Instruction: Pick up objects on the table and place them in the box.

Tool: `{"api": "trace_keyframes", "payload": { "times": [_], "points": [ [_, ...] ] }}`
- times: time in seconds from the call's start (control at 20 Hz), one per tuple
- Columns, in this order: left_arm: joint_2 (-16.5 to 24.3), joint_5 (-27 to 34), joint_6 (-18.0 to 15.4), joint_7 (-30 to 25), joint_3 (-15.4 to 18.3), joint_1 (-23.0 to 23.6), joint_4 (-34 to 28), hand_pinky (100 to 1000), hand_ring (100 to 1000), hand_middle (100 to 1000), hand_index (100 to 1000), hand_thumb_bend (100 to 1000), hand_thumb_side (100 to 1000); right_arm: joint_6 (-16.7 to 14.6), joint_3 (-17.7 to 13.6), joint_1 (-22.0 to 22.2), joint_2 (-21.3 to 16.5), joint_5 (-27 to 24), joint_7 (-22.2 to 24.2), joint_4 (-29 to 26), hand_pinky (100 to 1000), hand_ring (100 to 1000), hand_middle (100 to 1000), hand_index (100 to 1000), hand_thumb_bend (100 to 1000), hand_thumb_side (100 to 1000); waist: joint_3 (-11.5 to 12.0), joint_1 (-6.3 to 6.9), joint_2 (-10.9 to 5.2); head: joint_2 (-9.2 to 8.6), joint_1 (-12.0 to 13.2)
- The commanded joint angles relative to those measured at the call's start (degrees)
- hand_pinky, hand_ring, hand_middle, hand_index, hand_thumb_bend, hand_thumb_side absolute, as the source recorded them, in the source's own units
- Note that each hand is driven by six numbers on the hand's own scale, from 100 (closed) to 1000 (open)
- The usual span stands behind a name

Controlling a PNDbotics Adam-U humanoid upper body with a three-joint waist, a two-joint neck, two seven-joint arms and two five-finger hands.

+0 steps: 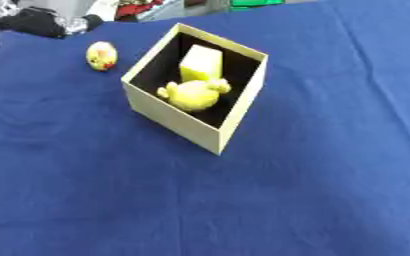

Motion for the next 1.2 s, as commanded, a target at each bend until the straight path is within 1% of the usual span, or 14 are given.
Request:
{"api": "trace_keyframes", "payload": {
  "times": [0.05, 0.1, 0.2, 0.25, 0.4, 0.45, 0.5, 0.55, 0.6, 0.65, 0.8, 0.9, 1.05, 1.2],
  "points": [
    [2.60, -0.63, 0.56, 0.24, 1.26, -0.58, 0.64, 808, 821, 772, 838, 566, 573, -0.14, -0.69, -0.54, -1.96, 0.42, -0.19, -0.93, 839, 711, 666, 764, 100, 838, -0.11, -0.58, -0.82, -0.24, 1.12],
    [2.62, -0.85, 0.78, 0.22, 1.38, -0.61, 0.98, 807, 819, 767, 836, 570, 569, -0.15, -0.69, -0.60, -1.96, 0.45, -0.21, -0.93, 839, 711, 666, 764, 100, 838, -0.17, -0.72, -0.65, -0.43, 1.40],
    [2.66, -1.32, 1.26, 0.12, 1.62, -0.80, 1.70, 807, 817, 758, 839, 608, 545, -0.18, -0.63, -0.75, -1.99, 0.48, -0.18, -0.93, 839, 711, 666, 764, 100, 839, -0.36, -0.95, -0.22, -0.84, 1.85],
    [2.67, -1.62, 1.55, -0.01, 1.73, -0.92, 2.15, 813, 822, 764, 853, 645, 536, -0.21, -0.61, -0.83, -2.01, 0.50, -0.15, -0.93, 839, 711, 666, 764, 100, 839, -0.47, -1.03, 0.00, -1.12, 2.01],
    [2.25, -2.55, 2.90, -0.65, 2.31, -1.69, 3.94, 818, 826, 770, 862, 713, 545, -0.26, -0.53, -1.15, -2.04, 0.49, -0.08, -0.93, 839, 711, 666, 763, 100, 840, -0.86, -1.14, 0.64, -2.12, 2.40],
    [2.16, -2.81, 3.37, -0.85, 2.49, -1.99, 4.55, 823, 830, 777, 866, 746, 565, -0.27, -0.50, -1.24, -2.06, 0.49, -0.05, -0.93, 840, 711, 666, 763, 100, 840, -0.98, -1.14, 0.82, -2.40, 2.48],
    [2.09, -3.18, 3.89, -1.02, 2.69, -2.33, 5.18, 824, 831, 778, 866, 758, 573, -0.28, -0.47, -1.35, -2.09, 0.49, -0.03, -0.93, 839, 711, 666, 763, 100, 840, -1.11, -1.11, 1.00, -2.67, 2.58],
    [1.98, -3.51, 4.38, -1.19, 2.87, -2.63, 5.78, 828, 834, 785, 868, 804, 600, -0.29, -0.46, -1.43, -2.11, 0.48, -0.01, -0.93, 840, 710, 665, 763, 100, 841, -1.21, -1.08, 1.15, -2.95, 2.66],
    [1.80, -3.79, 4.98, -1.45, 3.09, -2.97, 6.52, 829, 836, 786, 869, 817, 612, -0.29, -0.43, -1.53, -2.11, 0.46, 0.00, -0.93, 840, 710, 665, 763, 100, 841, -1.32, -1.04, 1.31, -3.25, 2.74],
    [1.64, -4.07, 5.49, -1.71, 3.28, -3.29, 7.23, 835, 843, 796, 876, 864, 650, -0.29, -0.39, -1.64, -2.12, 0.44, 0.03, -0.93, 840, 710, 665, 763, 100, 842, -1.46, -0.97, 1.46, -3.58, 2.80],
    [1.24, -5.31, 7.10, -2.59, 3.95, -4.43, 9.92, 840, 848, 801, 879, 885, 670, -0.35, -0.23, -2.14, -2.14, 0.35, 0.19, -0.93, 840, 710, 665, 763, 100, 841, -2.00, -0.70, 1.89, -4.66, 3.14],
    [1.12, -6.50, 7.99, -2.94, 4.44, -5.03, 11.53, 842, 849, 800, 878, 883, 677, -0.41, -0.16, -2.42, -2.14, 0.28, 0.28, -0.93, 840, 710, 665, 763, 100, 841, -2.26, -0.55, 2.08, -5.18, 3.24],
    [1.12, -8.42, 8.92, -3.18, 5.05, -5.55, 13.44, 846, 852, 799, 876, 874, 678, -0.46, -0.10, -2.72, -2.16, 0.19, 0.37, -0.93, 840, 710, 665, 763, 100, 842, -2.54, -0.30, 2.32, -5.82, 3.27],
    [1.11, -9.90, 9.48, -3.60, 5.41, -5.66, 14.56, 846, 853, 799, 872, 869, 678, -0.45, -0.08, -2.87, -2.17, 0.14, 0.40, -0.93, 840, 710, 664, 763, 100, 844, -2.77, -0.03, 2.53, -6.08, 3.24]
  ]
}}
